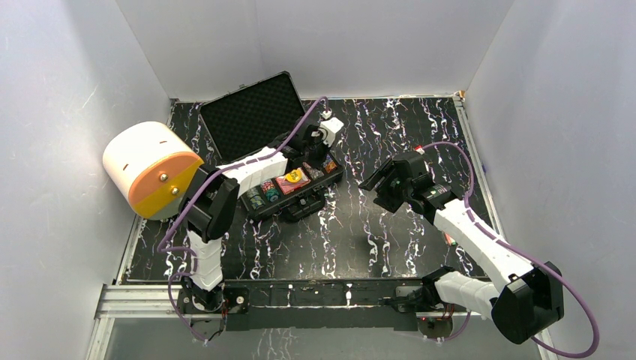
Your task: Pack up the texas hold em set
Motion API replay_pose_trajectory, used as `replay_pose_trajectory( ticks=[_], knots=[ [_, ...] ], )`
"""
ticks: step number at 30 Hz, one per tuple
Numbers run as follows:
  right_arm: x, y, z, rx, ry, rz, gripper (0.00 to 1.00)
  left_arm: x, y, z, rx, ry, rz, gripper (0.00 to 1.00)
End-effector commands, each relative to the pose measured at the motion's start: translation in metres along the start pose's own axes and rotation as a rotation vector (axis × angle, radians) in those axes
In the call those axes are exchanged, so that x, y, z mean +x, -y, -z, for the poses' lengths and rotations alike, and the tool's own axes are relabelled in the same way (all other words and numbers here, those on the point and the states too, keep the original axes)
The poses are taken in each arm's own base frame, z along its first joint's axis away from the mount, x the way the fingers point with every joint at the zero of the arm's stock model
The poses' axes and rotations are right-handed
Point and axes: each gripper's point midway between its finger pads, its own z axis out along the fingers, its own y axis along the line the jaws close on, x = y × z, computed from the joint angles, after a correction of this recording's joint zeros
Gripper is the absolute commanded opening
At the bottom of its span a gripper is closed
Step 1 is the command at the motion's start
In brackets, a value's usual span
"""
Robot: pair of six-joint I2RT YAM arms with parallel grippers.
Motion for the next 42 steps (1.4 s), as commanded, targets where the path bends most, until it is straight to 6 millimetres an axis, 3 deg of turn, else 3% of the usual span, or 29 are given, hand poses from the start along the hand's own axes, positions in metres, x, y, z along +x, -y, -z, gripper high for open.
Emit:
replay_pose_trajectory(
  ticks=[1,17,24,28,31,34,39,42],
  knots=[
    [-0.001,-0.001,0.001,-0.011,0.004,0.013,0.72,-0.028,0.007,0.012,0.054,0.071,0.011,0.01],
    [-0.001,0.001,0.001,-0.006,0.006,0.01,0.72,-0.006,0.007,-0.007,0.055,-0.008,0.028,0.0],
    [-0.002,0.0,0.003,-0.008,0.011,0.01,0.72,-0.039,0.011,0.014,0.082,0.068,0.046,0.01],
    [-0.002,0.0,0.002,-0.008,0.009,0.009,0.72,-0.061,0.006,0.029,0.06,0.127,0.048,0.17],
    [-0.001,0.001,0.002,-0.007,0.007,0.009,0.72,-0.066,-0.001,0.032,0.024,0.141,0.047,0.19],
    [-0.001,0.001,0.002,-0.008,0.006,0.01,0.72,-0.058,-0.009,0.026,-0.018,0.116,0.051,0.2],
    [0.0,0.003,0.002,-0.005,0.006,0.009,0.72,-0.041,-0.014,0.015,-0.047,0.063,0.058,0.3],
    [0.0,0.003,0.002,-0.003,0.005,0.011,0.72,-0.034,-0.012,0.009,-0.036,0.046,0.066,0.25]
  ],
)
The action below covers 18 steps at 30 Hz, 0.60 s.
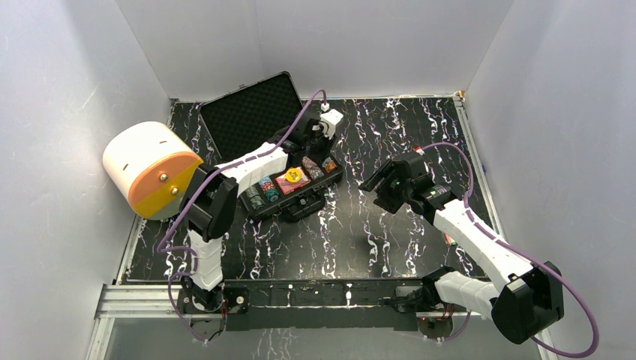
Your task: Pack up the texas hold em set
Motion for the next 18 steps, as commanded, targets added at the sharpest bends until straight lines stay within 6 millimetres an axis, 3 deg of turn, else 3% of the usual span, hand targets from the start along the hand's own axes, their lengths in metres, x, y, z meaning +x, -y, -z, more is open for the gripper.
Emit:
replay_pose_trajectory(
  ticks=[1,7,18],
  knots=[
    [-0.001,0.001,0.003,-0.009,0.01,0.009,0.72,-0.01,-0.006,0.003,-0.018,0.014,0.01,0.22],
    [-0.002,0.001,0.004,-0.008,0.012,0.008,0.72,0.001,-0.005,-0.007,-0.011,-0.015,0.016,0.05],
    [-0.001,0.001,0.005,-0.01,0.012,0.006,0.72,0.017,0.004,-0.015,0.039,-0.06,0.027,0.0]
  ],
)
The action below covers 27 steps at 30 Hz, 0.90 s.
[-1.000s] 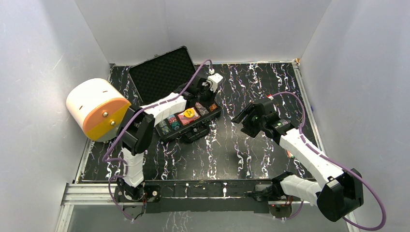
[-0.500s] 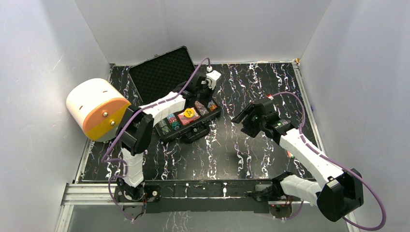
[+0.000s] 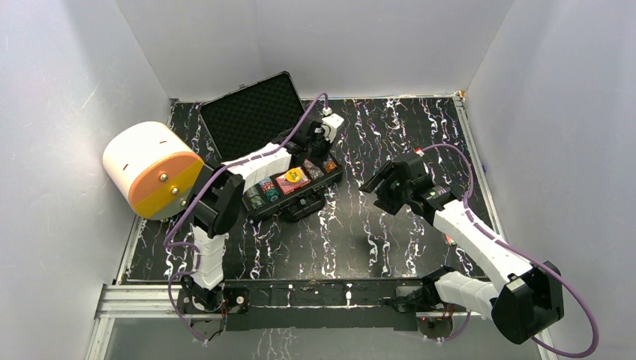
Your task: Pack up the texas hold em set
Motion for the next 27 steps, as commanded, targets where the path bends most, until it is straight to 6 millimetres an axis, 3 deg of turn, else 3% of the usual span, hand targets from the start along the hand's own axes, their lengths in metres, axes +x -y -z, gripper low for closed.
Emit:
replay_pose_trajectory(
  ticks=[1,6,12,16,19,23,27],
  knots=[
    [-0.003,-0.001,0.006,-0.015,0.016,0.006,0.72,-0.004,0.007,0.003,0.049,-0.009,0.015,0.0],
    [-0.005,-0.004,0.006,-0.018,0.02,0.006,0.72,-0.038,0.007,0.023,0.058,0.067,0.036,0.06],
    [-0.006,-0.005,0.005,-0.02,0.025,0.008,0.72,-0.087,-0.009,0.063,0.036,0.177,0.085,0.19],
    [-0.007,-0.006,0.004,-0.025,0.028,0.01,0.72,-0.104,-0.033,0.093,-0.033,0.228,0.123,0.41],
    [-0.008,-0.005,0.003,-0.027,0.035,0.013,0.72,-0.105,-0.065,0.12,-0.147,0.233,0.134,0.61],
    [-0.008,-0.004,-0.001,-0.033,0.04,0.037,0.72,-0.086,-0.125,0.165,-0.39,0.204,0.15,0.97],
    [-0.007,-0.001,-0.008,-0.028,0.038,0.076,0.73,-0.061,-0.182,0.216,-0.615,0.192,0.203,0.98]
  ],
)
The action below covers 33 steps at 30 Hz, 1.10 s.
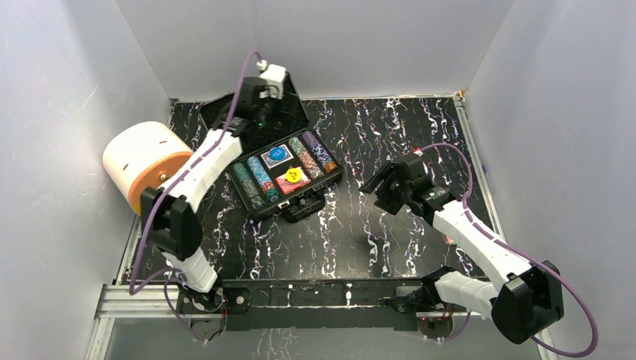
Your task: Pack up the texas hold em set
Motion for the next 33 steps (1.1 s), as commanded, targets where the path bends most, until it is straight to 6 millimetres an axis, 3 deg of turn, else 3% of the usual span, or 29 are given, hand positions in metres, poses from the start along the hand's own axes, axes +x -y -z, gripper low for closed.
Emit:
replay_pose_trajectory(
  ticks=[1,3,6,8,11,15,23,28,33],
  knots=[
    [-0.007,-0.005,-0.007,-0.03,0.032,0.057,0.73,-0.001,-0.101,0.055,-0.336,0.005,0.043,0.99],
    [-0.005,-0.004,-0.012,-0.025,0.019,0.073,0.73,0.008,-0.135,0.066,-0.438,-0.023,0.104,0.98],
    [-0.002,-0.004,-0.016,-0.026,-0.002,0.087,0.72,0.027,-0.178,0.072,-0.55,-0.077,0.188,0.83],
    [-0.001,-0.004,-0.018,-0.027,-0.011,0.094,0.72,0.035,-0.2,0.072,-0.6,-0.099,0.253,0.72],
    [0.0,-0.002,-0.021,-0.025,-0.013,0.1,0.72,0.043,-0.222,0.062,-0.633,-0.125,0.31,0.63],
    [0.0,-0.002,-0.022,-0.03,-0.013,0.1,0.72,0.053,-0.242,0.042,-0.645,-0.125,0.369,0.6],
    [-0.001,-0.002,-0.021,-0.025,-0.009,0.106,0.72,0.062,-0.268,0.007,-0.685,-0.082,0.414,0.39],
    [-0.001,0.0,-0.019,-0.018,-0.006,0.107,0.72,0.065,-0.279,-0.001,-0.728,-0.059,0.394,0.26],
    [-0.003,0.001,-0.018,-0.01,0.004,0.111,0.72,0.067,-0.277,0.0,-0.721,-0.033,0.37,0.12]
  ],
)
